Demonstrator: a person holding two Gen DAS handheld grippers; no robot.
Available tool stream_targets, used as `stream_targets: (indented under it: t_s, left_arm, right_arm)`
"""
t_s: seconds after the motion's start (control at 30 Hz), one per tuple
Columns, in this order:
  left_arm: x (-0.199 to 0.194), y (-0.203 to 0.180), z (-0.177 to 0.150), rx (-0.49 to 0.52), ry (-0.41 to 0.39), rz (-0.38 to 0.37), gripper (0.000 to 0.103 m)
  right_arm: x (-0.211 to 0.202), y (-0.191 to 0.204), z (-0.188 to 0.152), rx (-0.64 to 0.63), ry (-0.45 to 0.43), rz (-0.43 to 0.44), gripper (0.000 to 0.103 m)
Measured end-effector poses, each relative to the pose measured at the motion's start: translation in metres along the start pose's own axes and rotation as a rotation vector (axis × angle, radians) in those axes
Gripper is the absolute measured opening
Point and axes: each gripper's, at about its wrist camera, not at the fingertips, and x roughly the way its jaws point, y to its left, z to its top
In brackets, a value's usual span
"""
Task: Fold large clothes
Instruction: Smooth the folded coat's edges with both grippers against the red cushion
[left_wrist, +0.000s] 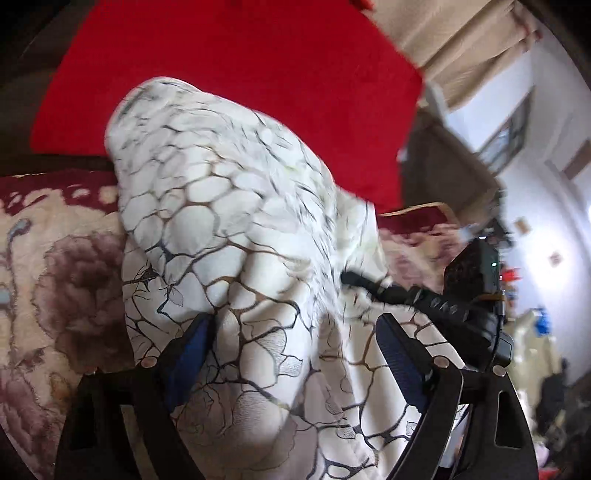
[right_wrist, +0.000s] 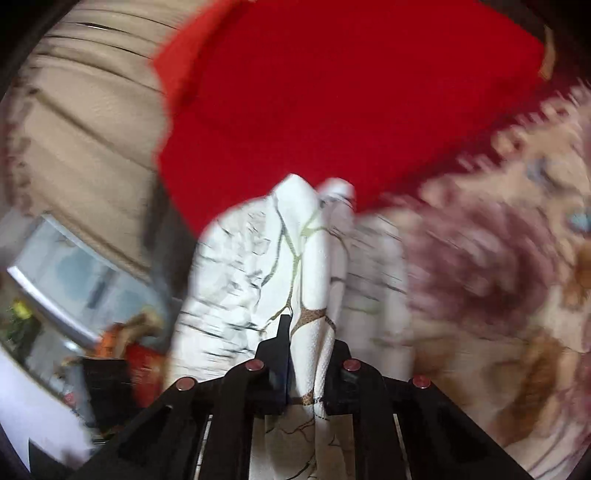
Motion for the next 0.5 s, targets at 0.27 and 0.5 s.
stream_targets:
  t_s: [0.27, 0.5]
  left_arm:
    - [-0.055, 0.028, -0.005, 0.024, -0.048, 0.232, 0.088]
    - [-0.02, 0.023, -0.039, 0.116, -0.019, 0.402, 0.092]
  right_arm:
    - [0.027, -0.01, -0.004, 0.025, 0.099, -0.013, 0.013]
    - [-0.029, 0.005, -0.006, 0.001, -0.013, -0.099, 0.035]
